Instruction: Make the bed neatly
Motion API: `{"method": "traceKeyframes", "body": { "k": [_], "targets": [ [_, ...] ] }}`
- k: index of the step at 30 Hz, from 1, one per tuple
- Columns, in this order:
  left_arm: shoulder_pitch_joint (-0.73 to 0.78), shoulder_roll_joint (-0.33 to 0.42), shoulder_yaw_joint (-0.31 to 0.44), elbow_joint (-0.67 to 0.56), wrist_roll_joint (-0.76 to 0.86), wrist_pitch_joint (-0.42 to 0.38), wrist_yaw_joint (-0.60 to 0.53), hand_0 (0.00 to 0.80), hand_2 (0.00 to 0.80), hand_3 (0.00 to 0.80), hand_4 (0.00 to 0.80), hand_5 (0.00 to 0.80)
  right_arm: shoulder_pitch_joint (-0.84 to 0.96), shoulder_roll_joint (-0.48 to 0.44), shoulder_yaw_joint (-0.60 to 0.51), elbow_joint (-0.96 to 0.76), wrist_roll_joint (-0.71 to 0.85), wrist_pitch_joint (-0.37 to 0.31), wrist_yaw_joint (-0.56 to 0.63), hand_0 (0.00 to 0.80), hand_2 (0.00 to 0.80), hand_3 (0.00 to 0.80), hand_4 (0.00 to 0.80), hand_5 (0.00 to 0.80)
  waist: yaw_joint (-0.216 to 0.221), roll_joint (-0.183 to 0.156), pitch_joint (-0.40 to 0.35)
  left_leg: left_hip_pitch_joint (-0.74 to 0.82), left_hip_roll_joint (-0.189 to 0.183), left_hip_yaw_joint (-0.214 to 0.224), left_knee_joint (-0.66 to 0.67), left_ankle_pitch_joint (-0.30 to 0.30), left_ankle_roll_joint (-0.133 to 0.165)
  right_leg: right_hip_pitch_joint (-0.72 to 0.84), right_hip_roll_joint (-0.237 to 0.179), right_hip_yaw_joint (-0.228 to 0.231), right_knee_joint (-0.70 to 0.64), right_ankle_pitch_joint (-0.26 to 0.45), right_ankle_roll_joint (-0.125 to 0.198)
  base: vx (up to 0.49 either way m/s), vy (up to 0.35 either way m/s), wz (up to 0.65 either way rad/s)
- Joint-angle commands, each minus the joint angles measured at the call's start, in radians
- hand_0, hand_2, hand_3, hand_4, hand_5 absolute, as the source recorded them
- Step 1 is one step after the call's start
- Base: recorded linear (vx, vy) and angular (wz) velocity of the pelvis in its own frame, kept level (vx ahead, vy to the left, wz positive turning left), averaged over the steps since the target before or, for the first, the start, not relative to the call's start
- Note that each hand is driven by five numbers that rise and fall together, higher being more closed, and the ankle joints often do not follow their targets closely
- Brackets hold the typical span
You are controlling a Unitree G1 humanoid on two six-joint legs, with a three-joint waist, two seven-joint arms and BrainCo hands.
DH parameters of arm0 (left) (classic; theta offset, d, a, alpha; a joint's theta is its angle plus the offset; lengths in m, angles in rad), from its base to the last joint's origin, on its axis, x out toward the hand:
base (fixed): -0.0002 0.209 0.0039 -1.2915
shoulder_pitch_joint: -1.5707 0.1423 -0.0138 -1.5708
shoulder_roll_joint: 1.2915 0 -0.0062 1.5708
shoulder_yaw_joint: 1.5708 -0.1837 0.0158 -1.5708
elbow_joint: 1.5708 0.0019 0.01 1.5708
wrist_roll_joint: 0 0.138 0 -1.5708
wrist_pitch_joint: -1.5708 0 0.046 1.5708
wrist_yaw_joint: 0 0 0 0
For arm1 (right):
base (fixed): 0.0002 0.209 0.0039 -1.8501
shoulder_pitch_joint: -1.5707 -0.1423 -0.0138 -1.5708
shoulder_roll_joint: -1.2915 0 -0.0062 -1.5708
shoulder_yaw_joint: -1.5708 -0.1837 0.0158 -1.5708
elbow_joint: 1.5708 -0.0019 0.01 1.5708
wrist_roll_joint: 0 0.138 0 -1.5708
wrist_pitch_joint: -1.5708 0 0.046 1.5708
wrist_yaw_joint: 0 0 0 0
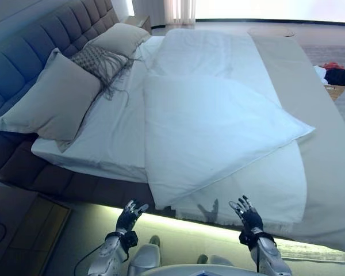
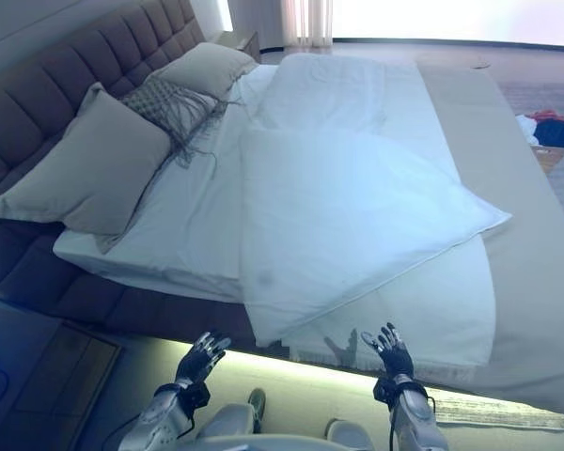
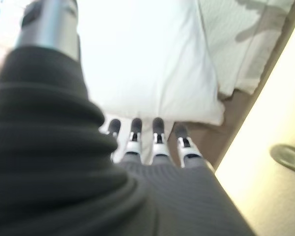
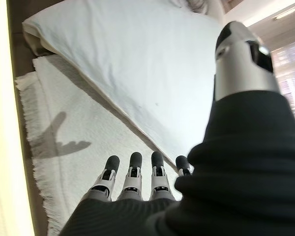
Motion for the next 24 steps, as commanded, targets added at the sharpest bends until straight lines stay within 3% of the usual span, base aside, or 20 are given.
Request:
{"method": "traceKeyframes", "body": {
  "k": [1,4,7,8,10,14,17,19,21,24],
  "targets": [
    [0.045,0.029,0.045,-0.083,-0.020,-0.052,-0.011,0.000,0.000,0.000,0.000,0.000,0.007,-0.003,0.010,-0.118,-0.004,-0.017,0.033,0.000,0.000,0.000,0.000,0.000,0.036,-0.010,0.008,-0.083,0.054,-0.021,-0.146,0.290,-0.058,0.077,0.019,0.035,-0.054,0.054,0.012,0.492,0.241,-0.35],
    [0.055,0.032,0.063,-0.067,-0.037,-0.059,-0.021,0.000,0.000,0.000,0.000,0.000,0.004,-0.007,0.014,-0.115,-0.012,-0.021,0.029,0.000,0.000,0.000,0.000,0.000,0.041,0.004,0.015,-0.075,0.057,0.001,-0.125,0.263,-0.053,0.101,-0.012,0.040,-0.003,0.011,0.025,0.436,0.248,-0.31],
    [0.041,0.049,0.097,-0.046,-0.053,-0.049,-0.026,0.000,0.000,0.000,0.000,0.000,-0.022,0.018,0.025,-0.091,-0.022,-0.023,-0.007,0.000,0.000,0.000,0.000,0.000,0.055,0.003,0.008,-0.057,0.023,0.020,-0.080,0.167,-0.028,0.131,-0.113,0.014,0.073,-0.020,0.081,0.526,0.312,-0.06],
    [0.036,0.057,0.107,-0.053,-0.043,-0.036,-0.020,0.000,0.000,0.000,0.000,0.000,-0.020,0.035,0.019,-0.099,-0.022,-0.008,-0.020,0.000,0.000,0.000,0.000,0.000,0.063,-0.009,0.000,-0.062,-0.005,0.022,-0.032,0.140,-0.010,0.153,-0.157,0.002,0.094,-0.012,0.106,0.500,0.272,-0.15],
    [0.040,0.070,0.115,-0.093,-0.049,-0.014,-0.013,0.000,0.000,0.000,0.000,0.000,-0.001,0.052,0.033,-0.136,-0.038,-0.002,-0.041,0.000,0.000,0.000,0.000,0.000,0.081,-0.034,-0.021,-0.060,-0.061,0.033,0.012,0.103,0.038,0.144,-0.228,-0.008,0.160,0.079,0.128,0.448,0.251,-0.07],
    [0.036,0.096,0.098,-0.108,-0.003,-0.023,-0.028,0.000,0.000,0.000,0.000,0.000,0.024,0.078,0.039,-0.161,-0.036,-0.050,-0.050,0.000,0.000,0.000,0.000,0.000,0.102,-0.033,-0.069,-0.034,-0.133,0.056,0.014,0.066,0.111,0.104,-0.309,0.010,0.353,0.219,0.110,0.356,0.264,0.06],
    [0.000,0.107,0.094,-0.093,0.004,-0.011,-0.014,0.000,0.000,0.000,0.000,0.000,0.028,0.087,0.037,-0.149,-0.050,-0.052,-0.077,0.000,0.000,0.000,0.000,0.000,0.084,-0.024,-0.079,0.019,-0.189,0.053,0.039,0.016,0.154,-0.008,-0.313,0.053,0.574,0.264,0.095,0.286,0.268,0.00],
    [-0.019,0.103,0.092,-0.098,0.001,-0.007,0.000,0.000,0.000,0.000,0.000,0.000,0.032,0.084,0.041,-0.139,-0.047,-0.065,-0.064,0.000,0.000,0.000,0.000,0.000,0.069,-0.022,-0.078,0.055,-0.200,0.054,0.050,-0.008,0.165,-0.086,-0.288,0.049,0.577,0.267,0.077,0.230,0.107,0.20],
    [-0.034,0.101,0.085,-0.112,-0.005,-0.010,0.018,0.000,0.000,0.000,0.000,0.000,0.030,0.077,0.038,-0.128,-0.040,-0.068,-0.047,0.000,0.000,0.000,0.000,0.000,0.055,-0.024,-0.073,0.081,-0.198,0.052,0.045,-0.018,0.163,-0.136,-0.252,0.030,0.501,0.248,0.059,0.191,-0.037,-0.06],
    [-0.060,0.103,0.082,-0.136,-0.016,-0.008,0.051,0.000,0.000,0.000,0.000,0.000,-0.026,0.063,0.013,-0.064,-0.012,-0.058,-0.016,0.000,0.000,0.000,0.000,0.000,0.037,-0.057,-0.056,0.120,-0.199,0.042,0.035,-0.055,0.152,-0.172,-0.209,-0.007,0.181,0.285,0.073,0.162,-0.160,-0.20]
  ]
}}
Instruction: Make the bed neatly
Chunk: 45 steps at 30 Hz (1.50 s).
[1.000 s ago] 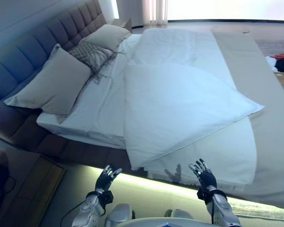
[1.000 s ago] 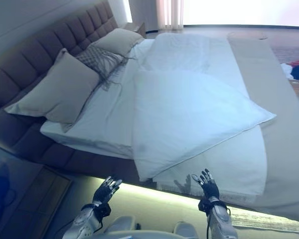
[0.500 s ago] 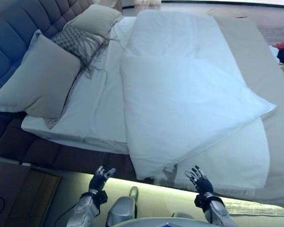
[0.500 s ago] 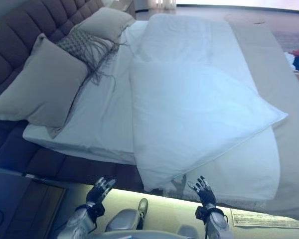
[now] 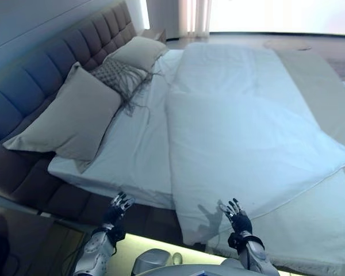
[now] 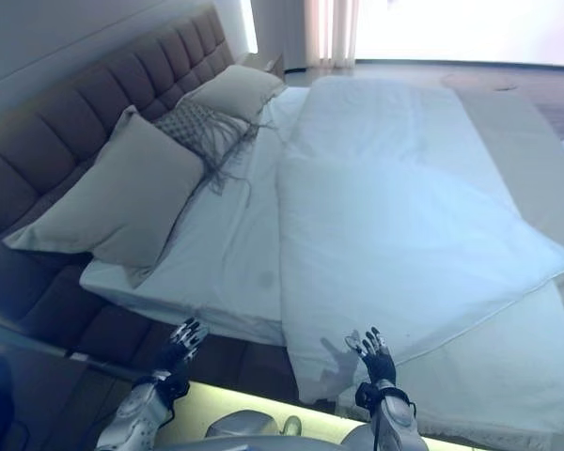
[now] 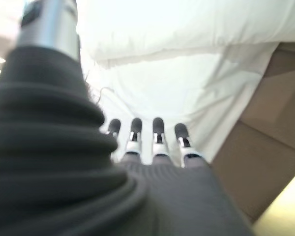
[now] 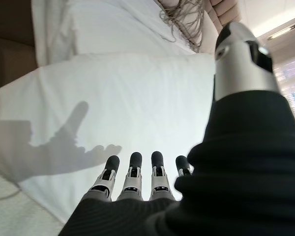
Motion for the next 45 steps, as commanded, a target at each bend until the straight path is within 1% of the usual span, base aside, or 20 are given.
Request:
{"method": "traceKeyframes", "body": {
  "k": [1,6,8,10,17,20,22,25,26,27,28,30,31,33,35,37,40,43,44,45],
  "targets": [
    [-0.036,0.008,-0.009,-0.095,0.001,-0.031,0.022,0.000,0.000,0.000,0.000,0.000,-0.057,-0.034,-0.035,0.024,0.024,-0.053,0.042,0.000,0.000,0.000,0.000,0.000,-0.011,-0.020,0.004,-0.034,0.009,-0.078,-0.005,0.058,-0.029,0.043,0.039,-0.035,-0.344,0.268,0.037,0.104,-0.134,-0.06],
    [-0.004,0.016,0.032,-0.096,0.016,-0.044,-0.013,0.000,0.000,0.000,0.000,0.000,-0.134,-0.025,-0.063,0.122,0.037,-0.065,0.089,0.000,0.000,0.000,0.000,0.000,0.035,-0.038,0.004,-0.028,0.026,-0.079,-0.005,0.042,-0.048,0.101,0.048,-0.051,-0.422,0.276,0.066,0.073,-0.139,0.01],
    [0.012,0.012,0.042,-0.087,0.026,-0.052,-0.010,0.000,0.000,0.000,0.000,0.000,-0.142,-0.018,-0.061,0.136,0.037,-0.069,0.094,0.000,0.000,0.000,0.000,0.000,0.054,-0.048,-0.003,-0.028,0.032,-0.082,-0.003,0.041,-0.052,0.132,0.047,-0.070,-0.447,0.273,0.071,0.075,-0.176,-0.08],
    [0.018,0.008,0.053,-0.073,0.032,-0.061,-0.004,0.000,0.000,0.000,0.000,0.000,-0.149,-0.012,-0.057,0.145,0.040,-0.072,0.098,0.000,0.000,0.000,0.000,0.000,0.064,-0.054,-0.009,-0.023,0.044,-0.079,-0.008,0.042,-0.059,0.160,0.064,-0.084,-0.489,0.247,0.068,0.072,-0.180,0.07],
    [-0.009,0.006,0.064,-0.027,0.041,-0.099,-0.033,0.000,0.000,0.000,0.000,0.000,-0.165,-0.010,-0.074,0.192,0.104,-0.085,0.085,0.000,0.000,0.000,0.000,0.000,0.054,-0.060,-0.018,-0.032,0.073,-0.053,0.009,0.031,-0.077,0.200,0.130,-0.076,-0.563,0.187,0.063,0.035,-0.147,-0.02],
    [-0.026,0.001,0.036,-0.019,0.082,-0.111,-0.034,0.000,0.000,0.000,0.000,0.000,-0.170,-0.017,-0.115,0.252,0.149,-0.101,0.074,0.000,0.000,0.000,0.000,0.000,0.040,-0.062,-0.004,-0.075,0.075,-0.005,0.147,0.011,-0.087,0.197,0.134,-0.095,-0.549,0.165,0.044,0.003,-0.091,0.01],
    [-0.038,-0.003,0.011,-0.011,0.098,-0.114,-0.017,0.000,0.000,0.000,0.000,0.000,-0.182,-0.021,-0.122,0.262,0.177,-0.087,0.038,0.000,0.000,0.000,0.000,0.000,0.032,-0.053,0.011,-0.104,0.109,-0.012,0.197,0.063,-0.115,0.204,0.141,-0.102,-0.540,0.160,0.033,0.026,0.011,0.16],
    [-0.062,-0.007,-0.015,-0.005,0.101,-0.114,-0.003,0.000,0.000,0.000,0.000,0.000,-0.226,-0.007,-0.145,0.312,0.296,-0.084,0.038,0.000,0.000,0.000,0.000,0.000,0.040,-0.027,0.021,-0.113,0.173,-0.073,0.128,0.160,-0.153,0.212,0.152,-0.092,-0.536,0.144,0.026,0.040,0.151,0.12],
    [-0.072,-0.010,-0.018,0.000,0.100,-0.108,-0.002,0.000,0.000,0.000,0.000,0.000,-0.240,-0.006,-0.155,0.333,0.313,-0.085,0.031,0.000,0.000,0.000,0.000,0.000,0.043,-0.019,0.022,-0.114,0.182,-0.081,0.112,0.163,-0.157,0.215,0.143,-0.092,-0.533,0.139,0.031,0.078,0.220,0.02],
    [-0.082,-0.013,-0.021,0.004,0.107,-0.100,-0.005,0.000,0.000,0.000,0.000,0.000,-0.252,-0.004,-0.168,0.349,0.341,-0.090,0.018,0.000,0.000,0.000,0.000,0.000,0.043,-0.015,0.021,-0.109,0.183,-0.073,0.097,0.145,-0.153,0.218,0.128,-0.096,-0.529,0.136,0.037,0.099,0.276,-0.03],
    [-0.095,-0.013,-0.028,0.006,0.117,-0.088,-0.012,0.000,0.000,0.000,0.000,0.000,-0.265,0.002,-0.191,0.371,0.371,-0.101,0.007,0.000,0.000,0.000,0.000,0.000,0.039,-0.009,0.015,-0.091,0.179,-0.052,0.069,0.102,-0.144,0.217,0.100,-0.105,-0.517,0.135,0.046,0.118,0.300,-0.04],
    [-0.100,-0.009,-0.044,0.003,0.135,-0.077,-0.020,0.000,0.000,0.000,0.000,0.000,-0.267,0.014,-0.227,0.397,0.424,-0.116,0.006,0.000,0.000,0.000,0.000,0.000,0.036,0.005,0.006,-0.069,0.166,-0.037,0.048,0.057,-0.129,0.199,0.046,-0.109,-0.460,0.131,0.056,0.157,0.299,-0.04],
    [-0.090,-0.003,-0.050,-0.002,0.141,-0.074,-0.024,0.000,0.000,0.000,0.000,0.000,-0.255,0.022,-0.254,0.406,0.428,-0.123,0.001,0.000,0.000,0.000,0.000,0.000,0.031,0.012,0.005,-0.061,0.147,-0.031,0.052,0.038,-0.108,0.183,0.013,-0.099,-0.400,0.140,0.060,0.208,0.260,0.06],
    [-0.065,0.011,-0.055,-0.013,0.141,-0.062,-0.020,0.000,0.000,0.000,0.000,0.000,-0.218,0.028,-0.284,0.408,0.446,-0.126,0.010,0.000,0.000,0.000,0.000,0.000,0.022,0.018,0.007,-0.047,0.111,-0.031,0.054,0.021,-0.075,0.136,-0.024,-0.080,-0.288,0.191,0.068,0.235,0.199,0.05],
    [-0.042,0.029,-0.055,-0.012,0.133,-0.067,-0.025,0.000,0.000,0.000,0.000,0.000,-0.192,0.031,-0.308,0.413,0.492,-0.118,0.056,0.000,0.000,0.000,0.000,0.000,0.011,0.016,0.016,-0.024,0.082,-0.037,0.034,0.014,-0.054,0.070,-0.015,-0.070,-0.264,0.231,0.071,0.206,0.055,-0.02],
    [-0.062,0.055,-0.080,-0.007,0.113,-0.083,-0.006,0.000,0.000,0.000,0.000,0.000,-0.212,0.014,-0.327,0.458,0.544,-0.122,0.127,0.000,0.000,0.000,0.000,0.000,-0.005,0.009,0.038,-0.028,0.074,-0.038,0.025,0.000,-0.059,0.005,0.024,-0.058,-0.357,0.237,0.078,0.048,-0.115,-0.22],
    [-0.169,0.078,-0.104,0.031,0.079,-0.113,-0.004,0.000,0.000,0.000,0.000,0.000,-0.311,-0.037,-0.353,0.520,0.588,-0.140,0.216,0.000,0.000,0.000,0.000,0.000,-0.025,0.000,0.092,-0.105,0.072,-0.026,0.063,-0.031,-0.062,-0.106,0.041,-0.021,-0.454,0.304,0.095,-0.190,-0.191,-0.20],
    [-0.237,0.065,-0.114,0.034,0.062,-0.123,0.004,0.000,0.000,0.000,0.000,0.000,-0.377,-0.071,-0.365,0.547,0.622,-0.122,0.218,0.000,0.000,0.000,0.000,0.000,-0.025,-0.010,0.127,-0.209,0.095,0.010,0.195,-0.062,-0.087,-0.105,0.027,-0.050,-0.481,0.286,0.100,-0.215,-0.216,0.18],
    [-0.233,0.065,-0.108,0.013,0.054,-0.112,0.013,0.000,0.000,0.000,0.000,0.000,-0.383,-0.083,-0.372,0.542,0.606,-0.097,0.213,0.000,0.000,0.000,0.000,0.000,-0.026,-0.014,0.143,-0.244,0.105,0.011,0.284,-0.076,-0.103,-0.105,0.022,-0.059,-0.460,0.270,0.094,0.066,-0.074,0.25],
    [-0.205,0.068,-0.099,-0.007,0.052,-0.094,0.021,0.000,0.000,0.000,0.000,0.000,-0.374,-0.095,-0.381,0.534,0.609,-0.067,0.209,0.000,0.000,0.000,0.000,0.000,-0.022,0.000,0.150,-0.273,0.127,-0.006,0.326,-0.041,-0.124,-0.098,0.038,-0.051,-0.442,0.254,0.090,0.154,-0.025,0.15]
  ]
}}
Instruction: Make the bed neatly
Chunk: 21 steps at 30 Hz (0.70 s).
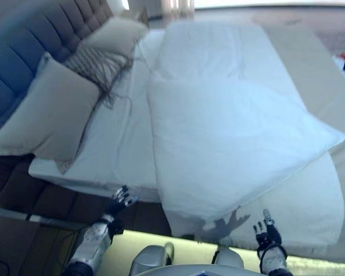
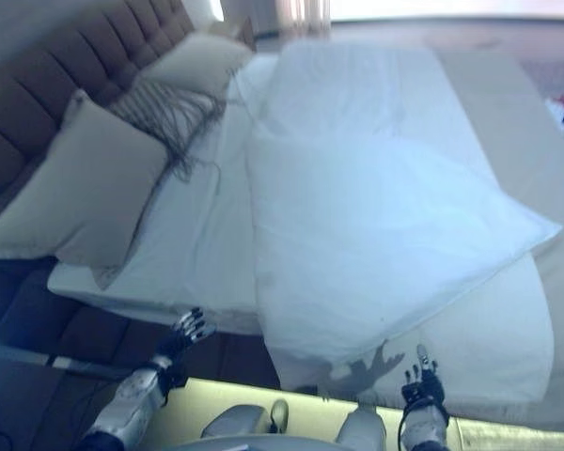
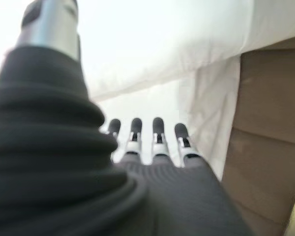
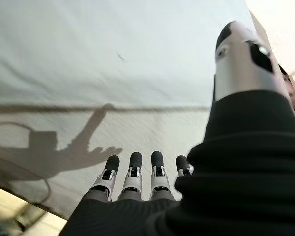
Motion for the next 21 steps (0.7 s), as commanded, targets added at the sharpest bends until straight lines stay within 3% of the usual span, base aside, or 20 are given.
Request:
{"method": "traceKeyframes", "body": {
  "k": [1,2,3,5,8,10,14,15,18,21],
  "targets": [
    [0.029,-0.004,0.036,-0.103,-0.039,-0.040,0.036,0.000,0.000,0.000,0.000,0.000,-0.044,-0.051,-0.025,-0.059,0.042,0.029,0.020,0.000,0.000,0.000,0.000,0.000,0.010,0.009,0.074,-0.061,0.054,-0.038,0.161,0.002,-0.023,0.030,-0.016,0.024,-0.075,0.121,0.065,0.120,0.055,0.06],
    [0.039,-0.011,0.023,-0.102,-0.051,-0.068,0.038,0.000,0.000,0.000,0.000,0.000,-0.060,-0.055,-0.012,-0.070,0.063,0.019,0.027,0.000,0.000,0.000,0.000,0.000,0.022,0.025,0.088,-0.066,0.065,-0.080,0.105,0.027,-0.023,0.010,-0.013,0.027,-0.053,0.112,0.067,-0.090,0.113,0.03],
    [0.014,-0.012,0.009,-0.091,-0.059,-0.100,0.033,0.000,0.000,0.000,0.000,0.000,-0.093,-0.070,-0.004,-0.063,0.079,-0.003,0.047,0.000,0.000,0.000,0.000,0.000,0.027,0.042,0.117,-0.098,0.064,-0.091,0.081,0.066,-0.027,-0.036,-0.024,0.022,-0.014,0.100,0.066,-0.278,0.178,-0.02],
    [-0.057,-0.019,-0.037,-0.067,-0.083,-0.150,0.041,0.000,0.000,0.000,0.000,0.000,-0.206,-0.136,-0.008,-0.028,0.061,-0.007,0.032,0.000,0.000,0.000,0.000,0.000,0.034,0.076,0.161,-0.170,0.056,-0.090,0.058,0.078,-0.027,-0.160,-0.063,0.022,0.074,0.087,0.079,-0.437,0.244,-0.01],
    [-0.103,-0.018,-0.055,-0.104,-0.105,-0.147,0.069,0.000,0.000,0.000,0.000,0.000,-0.346,-0.231,-0.024,0.050,0.055,0.043,0.001,0.000,0.000,0.000,0.000,0.000,0.063,0.090,0.191,-0.286,0.032,-0.068,0.127,0.049,-0.028,-0.291,-0.115,0.041,0.180,0.058,0.098,-0.261,0.146,-0.12],
    [-0.081,0.000,-0.050,-0.166,-0.117,-0.124,0.090,0.000,0.000,0.000,0.000,0.000,-0.388,-0.286,-0.023,0.079,0.056,0.062,-0.016,0.000,0.000,0.000,0.000,0.000,0.080,0.096,0.208,-0.365,0.020,-0.041,0.211,0.031,-0.018,-0.355,-0.135,0.044,0.235,0.063,0.084,-0.130,0.045,-0.01],
    [-0.051,0.024,-0.039,-0.198,-0.158,-0.114,0.087,0.000,0.000,0.000,0.000,0.000,-0.426,-0.356,-0.036,0.110,0.067,0.111,-0.025,0.000,0.000,0.000,0.000,0.000,0.095,0.119,0.216,-0.449,0.003,-0.017,0.314,-0.012,0.000,-0.431,-0.150,0.067,0.329,0.041,0.063,-0.011,0.051,0.00],
    [-0.047,0.024,-0.041,-0.199,-0.167,-0.116,0.085,0.000,0.000,0.000,0.000,0.000,-0.433,-0.373,-0.037,0.119,0.074,0.133,-0.016,0.000,0.000,0.000,0.000,0.000,0.098,0.126,0.213,-0.452,-0.001,-0.022,0.331,-0.041,0.000,-0.441,-0.147,0.082,0.358,0.010,0.074,0.080,0.073,-0.01],
    [-0.029,0.017,-0.051,-0.218,-0.195,-0.121,0.077,0.000,0.000,0.000,0.000,0.000,-0.461,-0.434,-0.037,0.152,0.088,0.236,0.054,0.000,0.000,0.000,0.000,0.000,0.103,0.152,0.219,-0.473,-0.012,-0.023,0.318,-0.019,0.004,-0.470,-0.139,0.093,0.369,0.001,0.072,0.022,0.045,0.03],
    [-0.006,0.020,-0.059,-0.240,-0.197,-0.142,0.062,0.000,0.000,0.000,0.000,0.000,-0.471,-0.468,-0.038,0.163,0.080,0.269,0.138,0.000,0.000,0.000,0.000,0.000,0.113,0.163,0.223,-0.471,-0.008,-0.031,0.277,0.009,-0.002,-0.470,-0.134,0.083,0.338,0.007,0.077,-0.001,-0.008,0.02]
  ]
}}
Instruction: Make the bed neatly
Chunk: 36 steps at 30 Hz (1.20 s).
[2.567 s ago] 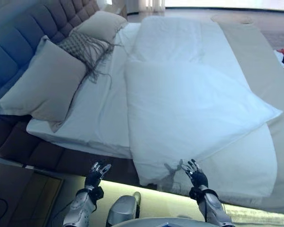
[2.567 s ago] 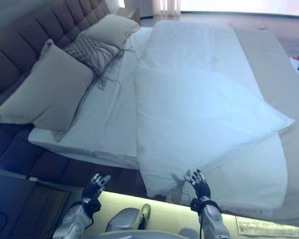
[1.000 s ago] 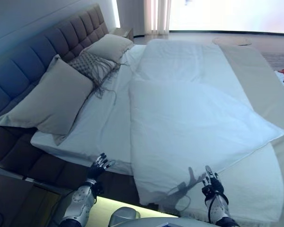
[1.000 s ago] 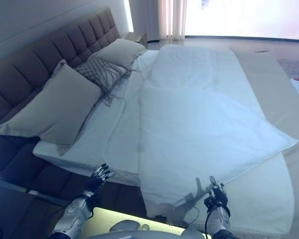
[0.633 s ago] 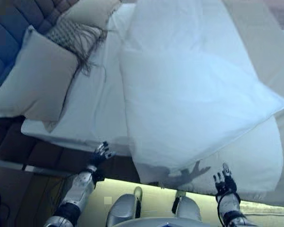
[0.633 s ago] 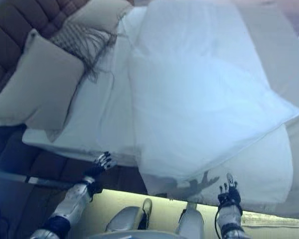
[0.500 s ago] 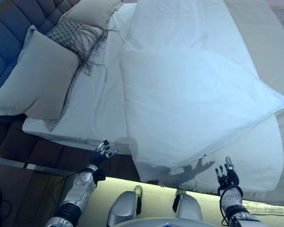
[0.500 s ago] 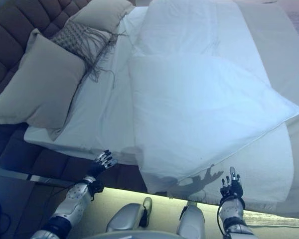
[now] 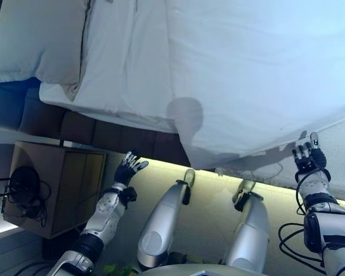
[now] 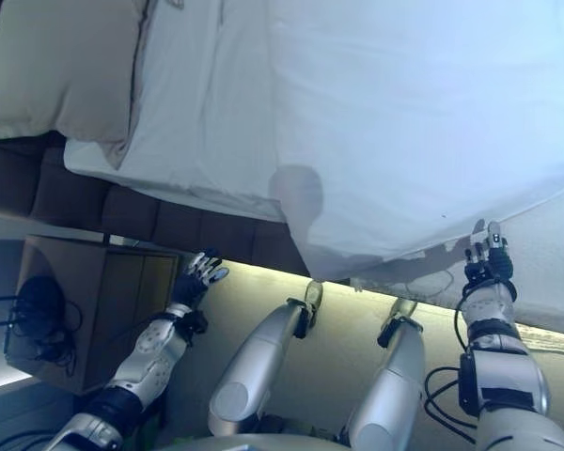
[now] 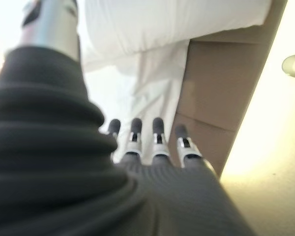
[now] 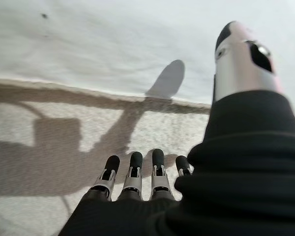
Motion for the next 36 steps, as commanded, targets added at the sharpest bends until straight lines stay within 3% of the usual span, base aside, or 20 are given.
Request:
{"method": "traceKeyframes", "body": {
  "k": [1,7,12,18,23,36],
  "targets": [
    [0.042,0.011,0.026,-0.062,-0.025,-0.068,-0.019,0.000,0.000,0.000,0.000,0.000,0.007,-0.098,-0.019,0.017,0.026,0.055,0.104,0.000,0.000,0.000,0.000,0.000,0.027,0.051,-0.035,0.006,0.040,-0.050,-0.072,0.062,-0.028,-0.010,-0.022,0.037,0.017,0.036,0.093,0.013,-0.015,0.07],
    [0.090,0.022,0.020,-0.077,-0.057,-0.071,-0.054,0.000,0.000,0.000,0.000,0.000,-0.064,-0.178,0.000,0.058,-0.004,0.188,0.121,0.000,0.000,0.000,0.000,0.000,0.044,0.073,-0.044,0.012,0.043,-0.047,-0.069,0.063,-0.038,-0.007,-0.034,0.034,0.036,0.018,0.099,0.074,0.059,0.04],
    [0.126,0.032,0.009,-0.092,-0.058,-0.062,-0.067,0.000,0.000,0.000,0.000,0.000,-0.072,-0.197,0.013,0.064,-0.068,0.204,0.136,0.000,0.000,0.000,0.000,0.000,0.054,0.072,-0.057,0.030,0.046,-0.035,-0.049,0.040,-0.041,0.018,-0.052,0.029,0.043,0.015,0.097,0.136,0.063,0.05],
    [0.152,0.039,0.005,-0.087,-0.054,-0.042,-0.066,0.000,0.000,0.000,0.000,0.000,-0.079,-0.184,0.029,0.067,-0.133,0.243,0.158,0.000,0.000,0.000,0.000,0.000,0.072,0.066,-0.076,0.030,0.024,-0.015,0.062,-0.038,-0.027,0.039,-0.082,0.034,0.114,0.001,0.087,0.185,0.075,0.05],
    [0.168,0.044,-0.012,-0.092,-0.056,-0.031,-0.058,0.000,0.000,0.000,0.000,0.000,-0.079,-0.163,0.046,0.068,-0.152,0.250,0.148,0.000,0.000,0.000,0.000,0.000,0.084,0.068,-0.087,0.025,0.004,-0.010,0.117,-0.069,-0.018,0.047,-0.087,0.046,0.154,-0.010,0.079,0.154,0.051,0.01],
    [0.191,0.060,-0.024,-0.064,-0.043,-0.048,-0.078,0.000,0.000,0.000,0.000,0.000,-0.170,-0.182,0.075,0.034,-0.050,0.251,0.111,0.000,0.000,0.000,0.000,0.000,0.123,0.068,-0.073,-0.079,-0.028,-0.003,0.289,-0.127,0.000,-0.022,-0.094,0.050,0.306,-0.053,0.062,0.050,-0.006,0.11]
  ]
}}
